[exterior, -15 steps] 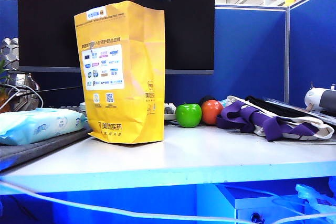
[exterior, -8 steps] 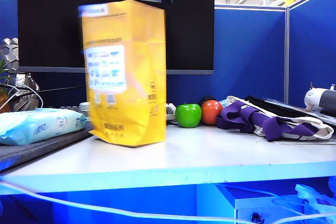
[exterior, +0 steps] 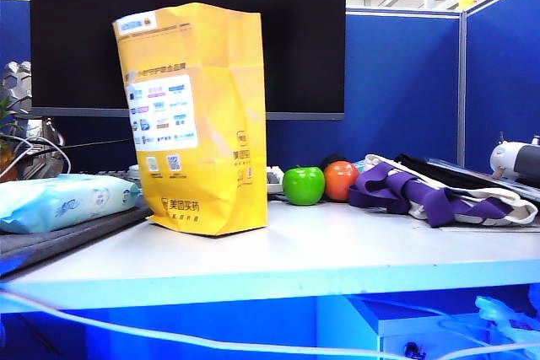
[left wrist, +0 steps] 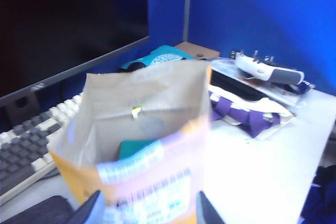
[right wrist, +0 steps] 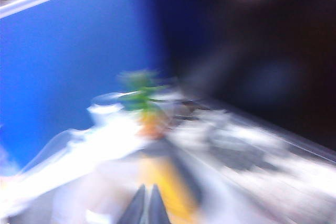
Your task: Pick up the Rubik's Cube and throw it into the yellow paper bag.
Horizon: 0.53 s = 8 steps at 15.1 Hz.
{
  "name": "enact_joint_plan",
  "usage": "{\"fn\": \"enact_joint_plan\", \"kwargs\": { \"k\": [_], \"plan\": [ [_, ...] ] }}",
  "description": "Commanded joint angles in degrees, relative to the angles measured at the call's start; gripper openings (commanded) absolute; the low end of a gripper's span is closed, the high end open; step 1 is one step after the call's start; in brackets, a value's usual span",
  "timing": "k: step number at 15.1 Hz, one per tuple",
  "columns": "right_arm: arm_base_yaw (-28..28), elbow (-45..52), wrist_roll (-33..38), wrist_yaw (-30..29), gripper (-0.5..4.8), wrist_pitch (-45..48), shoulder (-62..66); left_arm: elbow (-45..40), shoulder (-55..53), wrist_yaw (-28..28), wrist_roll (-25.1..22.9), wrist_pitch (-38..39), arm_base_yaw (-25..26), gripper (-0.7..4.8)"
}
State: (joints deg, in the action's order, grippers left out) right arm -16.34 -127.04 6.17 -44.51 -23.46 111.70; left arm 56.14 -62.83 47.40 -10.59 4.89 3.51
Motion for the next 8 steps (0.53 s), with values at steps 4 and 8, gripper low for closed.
{"fn": "enact_joint_plan", "kwargs": {
  "k": [4,8],
  "plan": [
    [1.7,11.0,-20.8,10.2,-0.05,-10.3,-17.2,-2.0,15.5,-13.8,-5.6,11.8,0.0,2.31],
    [1.7,46.2,-14.2,20.0,-0.05,26.9,-41.6,-5.4,27.4,-19.1,-6.6,12.3,2.0,2.31]
  ]
}}
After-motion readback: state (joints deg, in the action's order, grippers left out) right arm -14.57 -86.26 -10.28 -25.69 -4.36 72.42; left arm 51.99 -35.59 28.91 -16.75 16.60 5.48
